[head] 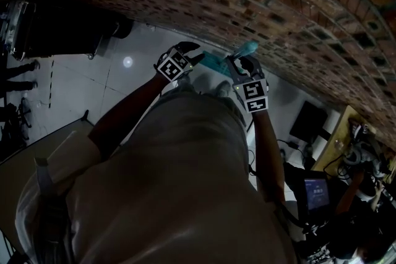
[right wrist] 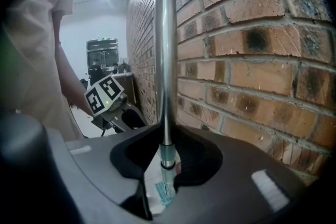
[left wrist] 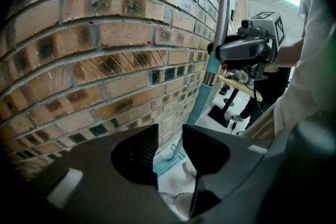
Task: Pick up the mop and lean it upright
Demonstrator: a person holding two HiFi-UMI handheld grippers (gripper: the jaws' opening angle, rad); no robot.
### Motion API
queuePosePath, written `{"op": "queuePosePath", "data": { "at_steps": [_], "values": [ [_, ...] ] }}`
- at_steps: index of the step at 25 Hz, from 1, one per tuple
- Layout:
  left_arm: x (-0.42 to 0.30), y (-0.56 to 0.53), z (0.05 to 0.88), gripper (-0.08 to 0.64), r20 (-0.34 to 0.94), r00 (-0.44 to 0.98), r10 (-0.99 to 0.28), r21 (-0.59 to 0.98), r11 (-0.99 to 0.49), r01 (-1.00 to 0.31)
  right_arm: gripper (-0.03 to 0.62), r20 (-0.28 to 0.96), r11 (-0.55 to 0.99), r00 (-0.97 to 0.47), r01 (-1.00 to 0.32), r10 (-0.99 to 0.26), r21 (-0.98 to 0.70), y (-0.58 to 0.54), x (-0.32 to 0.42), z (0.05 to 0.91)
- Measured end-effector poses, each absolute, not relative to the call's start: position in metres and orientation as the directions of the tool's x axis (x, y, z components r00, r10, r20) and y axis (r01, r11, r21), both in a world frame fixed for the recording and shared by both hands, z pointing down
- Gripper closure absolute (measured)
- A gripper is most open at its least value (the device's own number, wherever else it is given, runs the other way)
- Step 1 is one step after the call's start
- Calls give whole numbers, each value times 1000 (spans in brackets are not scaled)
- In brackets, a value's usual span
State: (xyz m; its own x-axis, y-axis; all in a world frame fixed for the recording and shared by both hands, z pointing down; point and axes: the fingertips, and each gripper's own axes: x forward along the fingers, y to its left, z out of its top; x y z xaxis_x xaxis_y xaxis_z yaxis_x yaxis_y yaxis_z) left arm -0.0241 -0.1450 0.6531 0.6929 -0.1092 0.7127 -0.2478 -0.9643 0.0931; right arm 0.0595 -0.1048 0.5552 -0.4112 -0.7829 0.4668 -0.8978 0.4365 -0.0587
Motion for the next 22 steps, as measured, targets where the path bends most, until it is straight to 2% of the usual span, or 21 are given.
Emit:
{"op": "queuePosePath", "data": {
  "at_steps": [13, 22],
  "values": [
    [-59, -146, 661, 406, 737, 659, -149, 149, -915, -374, 489, 494, 458, -420, -887, -761, -49, -114, 64, 581],
    [-57, -154, 655, 414, 726, 665, -174, 141, -909, -392, 489, 534, 484, -431, -874, -728, -47, -120, 64, 612]
  ]
}}
